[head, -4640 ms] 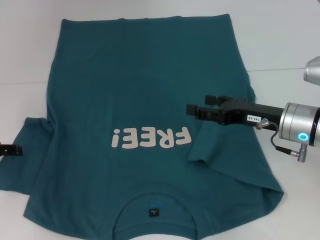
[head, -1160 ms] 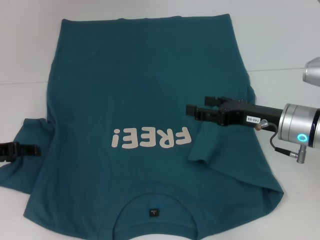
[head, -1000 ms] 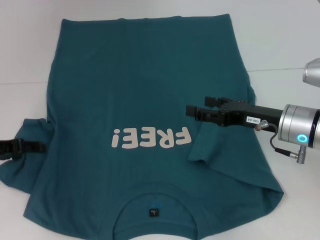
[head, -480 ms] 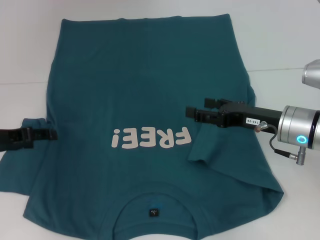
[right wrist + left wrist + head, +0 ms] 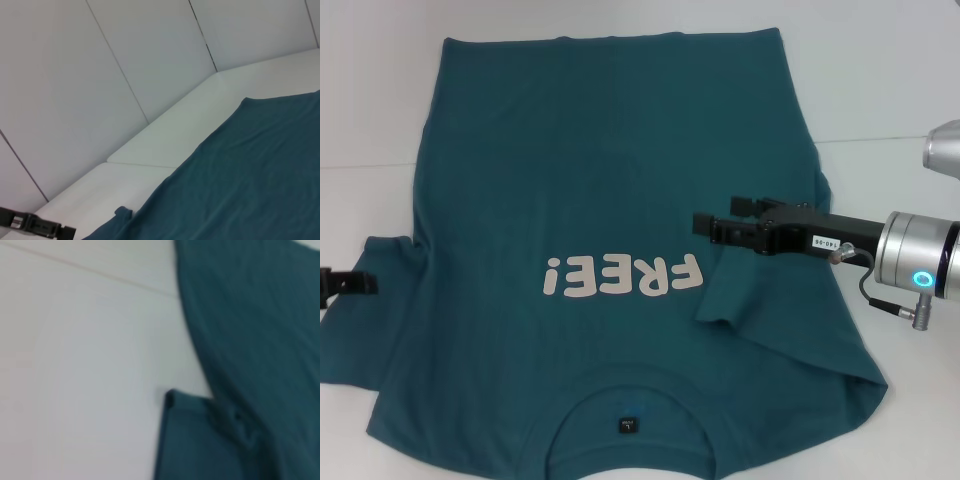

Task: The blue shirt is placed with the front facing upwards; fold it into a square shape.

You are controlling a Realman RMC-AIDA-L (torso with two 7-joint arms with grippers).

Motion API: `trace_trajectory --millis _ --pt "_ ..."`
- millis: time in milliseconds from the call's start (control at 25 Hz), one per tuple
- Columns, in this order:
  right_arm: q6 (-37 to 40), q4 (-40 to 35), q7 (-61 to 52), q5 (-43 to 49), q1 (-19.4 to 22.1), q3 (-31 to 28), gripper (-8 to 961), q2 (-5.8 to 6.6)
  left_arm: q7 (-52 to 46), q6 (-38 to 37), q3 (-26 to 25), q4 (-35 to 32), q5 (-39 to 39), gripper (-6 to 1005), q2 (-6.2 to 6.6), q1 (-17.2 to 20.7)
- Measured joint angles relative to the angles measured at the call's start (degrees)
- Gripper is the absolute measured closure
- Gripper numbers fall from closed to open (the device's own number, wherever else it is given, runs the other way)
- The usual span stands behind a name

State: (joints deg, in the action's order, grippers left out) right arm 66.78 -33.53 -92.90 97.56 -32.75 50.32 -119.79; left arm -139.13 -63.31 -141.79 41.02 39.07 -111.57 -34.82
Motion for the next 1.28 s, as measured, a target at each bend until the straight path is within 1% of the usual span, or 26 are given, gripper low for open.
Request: trace_trajectory --millis 200,360,920,1280 --pt "-0.27 0.02 0.0 0.0 -0.25 0.18 11 0.0 -1.1 0.31 0.24 0.13 -4.8 158 -0.15 -0.22" --pt "-0.27 0.05 0.0 0.0 -0.39 0.22 12 0.0 -1.12 0.9 0.13 0.15 -6.05 157 -0.4 -0.36" --pt "-0.33 0.05 0.0 0.0 -0.47 0.22 12 0.0 -1.85 2.76 0.41 -0.38 -6.25 157 -0.42 -0.34" --pt "-0.8 0.06 0.0 0.0 -0.71 0.22 12 0.0 -1.69 3.38 0.47 -0.66 -6.53 158 -0.91 -0.33"
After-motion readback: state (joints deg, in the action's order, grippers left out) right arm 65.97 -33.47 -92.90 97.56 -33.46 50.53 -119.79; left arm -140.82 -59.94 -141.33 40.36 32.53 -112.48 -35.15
